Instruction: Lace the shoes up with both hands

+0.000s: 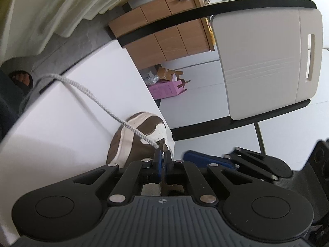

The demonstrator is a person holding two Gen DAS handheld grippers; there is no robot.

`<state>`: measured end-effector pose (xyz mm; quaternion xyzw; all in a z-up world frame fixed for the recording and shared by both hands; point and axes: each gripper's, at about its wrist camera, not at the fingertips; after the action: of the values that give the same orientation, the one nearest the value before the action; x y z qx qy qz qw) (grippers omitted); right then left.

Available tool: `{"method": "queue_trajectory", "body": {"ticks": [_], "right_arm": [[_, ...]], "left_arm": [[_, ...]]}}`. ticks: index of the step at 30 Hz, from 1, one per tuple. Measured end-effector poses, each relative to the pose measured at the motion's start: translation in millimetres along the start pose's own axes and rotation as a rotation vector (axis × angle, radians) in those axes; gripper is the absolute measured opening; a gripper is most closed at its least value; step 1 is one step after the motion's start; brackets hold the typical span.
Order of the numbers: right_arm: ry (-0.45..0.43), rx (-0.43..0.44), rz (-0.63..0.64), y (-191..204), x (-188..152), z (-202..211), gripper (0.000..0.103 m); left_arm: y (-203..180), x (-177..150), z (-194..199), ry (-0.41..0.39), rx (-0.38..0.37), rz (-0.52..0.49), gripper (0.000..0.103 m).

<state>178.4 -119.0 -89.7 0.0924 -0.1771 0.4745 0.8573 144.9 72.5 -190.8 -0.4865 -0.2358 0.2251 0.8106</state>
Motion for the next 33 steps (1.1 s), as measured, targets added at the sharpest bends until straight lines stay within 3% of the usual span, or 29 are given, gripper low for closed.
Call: {"method": "queue_trajectory", "body": {"ticks": [3, 7, 12, 13, 15, 16, 18, 21, 29, 30, 31, 33], "right_arm": [[0.046, -0.026, -0.002, -1.8, 0.2, -14.1, 0.052], [0.063, -0.044, 0.008, -1.9, -6.0, -20.1, 0.052], [-0.013, -0.022, -0.048, -4.8, -4.9, -11.0, 0.049], [-0.031, -0.022, -0.066, -5.4, -5.1, -8.6, 0.047], [-0.062, -0.035, -0.103, -7.4, -5.3, -7.9, 0.031], [-0.071, -0.030, -0.142, -11.2, -5.9, -10.8, 0.030], [-0.079, -0.018, -0.199, -17.4, -9.1, -16.7, 0.011], [-0.126, -0.037, -0.259, -20.6, -17.7, -19.8, 0.003], [-0.310, -0.004, -0.595, -30.0, -61.8, -8.8, 0.003], [-0.332, -0.004, -0.622, -29.2, -66.0, -8.7, 0.003], [-0.355, -0.001, -0.650, -28.7, -70.1, -8.9, 0.003], [-0.400, 0.000, -0.694, -27.2, -78.0, -9.4, 0.003]], "left_arm": [[8.0, 3.4, 3.7, 0.008, -0.017, 0.061, 0.001], [4.9, 6.9, 13.5, -0.020, -0.023, 0.059, 0.001], [0.8, 10.0, 20.8, -0.028, -0.022, 0.043, 0.001], [-1.6, 9.9, 21.6, -0.028, -0.020, 0.029, 0.001], [-8.5, 8.6, 23.1, -0.036, 0.002, -0.019, 0.002], [-11.9, 7.9, 23.6, -0.038, 0.011, -0.043, 0.002], [-17.4, 4.0, 24.8, -0.044, 0.027, -0.084, 0.002], [-27.0, -4.9, 27.7, -0.063, 0.072, -0.168, 0.002], [-52.5, -28.7, 35.6, -0.112, 0.190, -0.392, 0.005], [-55.7, -31.7, 36.6, -0.119, 0.205, -0.420, 0.010], [-58.9, -34.7, 37.6, -0.125, 0.220, -0.448, 0.027], [-65.3, -40.7, 39.6, -0.137, 0.250, -0.503, 0.049]]}}
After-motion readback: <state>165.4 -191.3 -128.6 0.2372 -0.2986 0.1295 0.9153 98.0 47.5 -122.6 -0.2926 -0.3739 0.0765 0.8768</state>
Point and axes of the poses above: each gripper's, at about its wrist camera, not at the fingertips, and z roughly against the way its jaws point, y to its left, x to its top, and after that the axes turned 2 degrees about x, right-handed
